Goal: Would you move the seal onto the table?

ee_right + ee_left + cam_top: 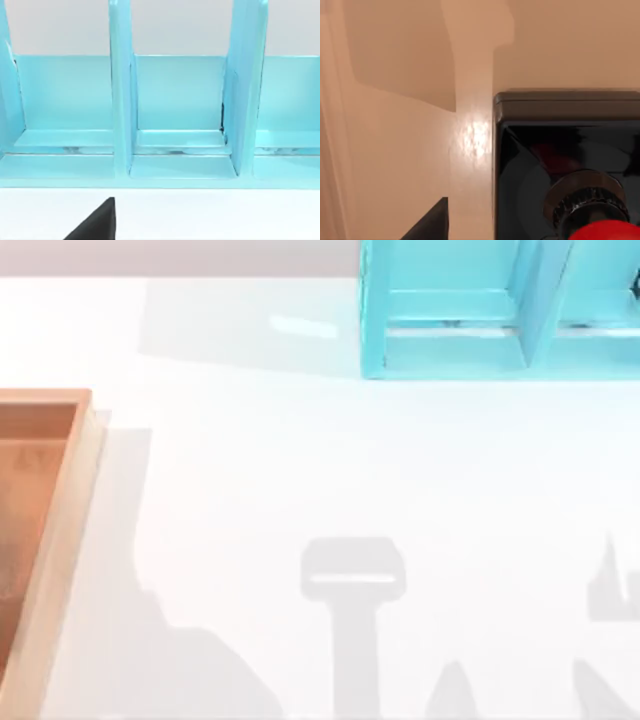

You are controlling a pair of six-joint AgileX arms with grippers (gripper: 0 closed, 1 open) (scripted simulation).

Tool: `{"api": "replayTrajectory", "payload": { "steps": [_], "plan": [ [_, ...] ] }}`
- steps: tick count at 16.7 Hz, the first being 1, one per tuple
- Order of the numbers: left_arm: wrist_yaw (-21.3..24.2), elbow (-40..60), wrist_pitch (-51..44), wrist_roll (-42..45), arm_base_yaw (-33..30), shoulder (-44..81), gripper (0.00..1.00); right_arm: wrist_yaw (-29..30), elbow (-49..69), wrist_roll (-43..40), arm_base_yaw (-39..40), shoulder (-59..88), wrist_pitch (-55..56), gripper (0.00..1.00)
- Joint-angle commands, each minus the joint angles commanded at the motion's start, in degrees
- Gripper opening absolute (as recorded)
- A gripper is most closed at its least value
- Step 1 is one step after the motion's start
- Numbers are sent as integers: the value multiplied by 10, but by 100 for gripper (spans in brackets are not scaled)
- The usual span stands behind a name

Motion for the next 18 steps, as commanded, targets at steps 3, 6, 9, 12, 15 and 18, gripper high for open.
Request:
{"api": "replayTrajectory", "payload": {
  "steps": [3,6,9,12,15,18],
  "plan": [
    [0,0,0,0,0,0,55,0,0,0,0,0,0,100],
    [0,0,0,0,0,0,32,0,0,0,0,0,0,100],
    [0,0,0,0,0,0,10,0,0,0,0,0,0,100],
    [0,0,0,0,0,0,0,0,0,0,0,0,0,100],
    [0,0,0,0,0,0,0,0,0,0,0,0,0,100],
    [0,0,0,0,0,0,0,0,0,0,0,0,0,100]
  ]
}}
